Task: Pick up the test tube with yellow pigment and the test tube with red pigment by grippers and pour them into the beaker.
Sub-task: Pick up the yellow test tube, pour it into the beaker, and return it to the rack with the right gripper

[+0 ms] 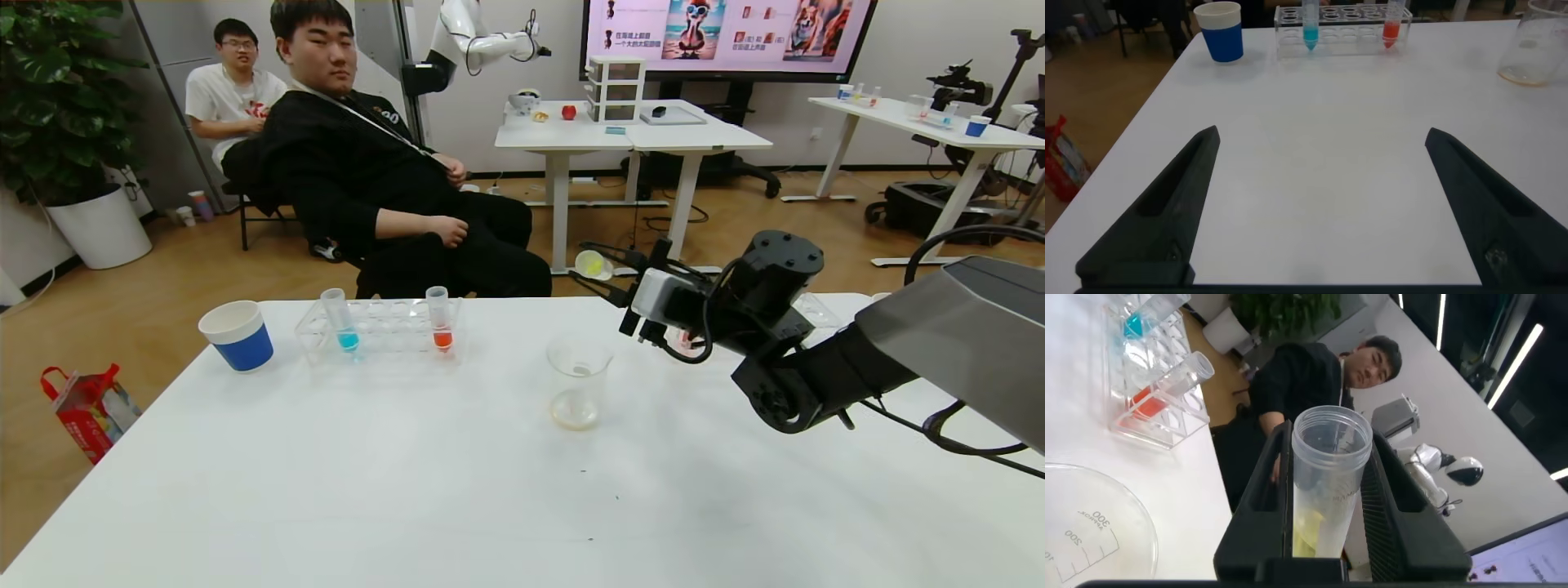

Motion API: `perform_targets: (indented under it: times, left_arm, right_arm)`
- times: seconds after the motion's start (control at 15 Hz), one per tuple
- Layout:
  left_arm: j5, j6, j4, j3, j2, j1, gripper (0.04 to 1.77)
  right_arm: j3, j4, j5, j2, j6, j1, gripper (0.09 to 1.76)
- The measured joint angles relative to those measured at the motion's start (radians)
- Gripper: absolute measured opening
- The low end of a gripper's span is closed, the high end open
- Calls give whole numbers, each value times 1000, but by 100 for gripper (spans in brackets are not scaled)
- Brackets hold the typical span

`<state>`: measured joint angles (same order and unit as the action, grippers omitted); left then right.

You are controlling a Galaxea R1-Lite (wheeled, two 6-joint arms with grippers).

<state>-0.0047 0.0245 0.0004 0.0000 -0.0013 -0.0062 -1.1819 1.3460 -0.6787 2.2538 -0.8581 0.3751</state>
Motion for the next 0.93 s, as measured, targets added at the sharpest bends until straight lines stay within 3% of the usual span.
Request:
perform_targets:
  times: [0.6,0.93]
  left_arm:
    - [0,0,0,0,0,0,175]
    - [0,0,0,0,0,0,175]
  right_arm:
    - [-98,9,-218,89,-225,-30,50]
    - [-101,8,-264,111,-340,-47,50]
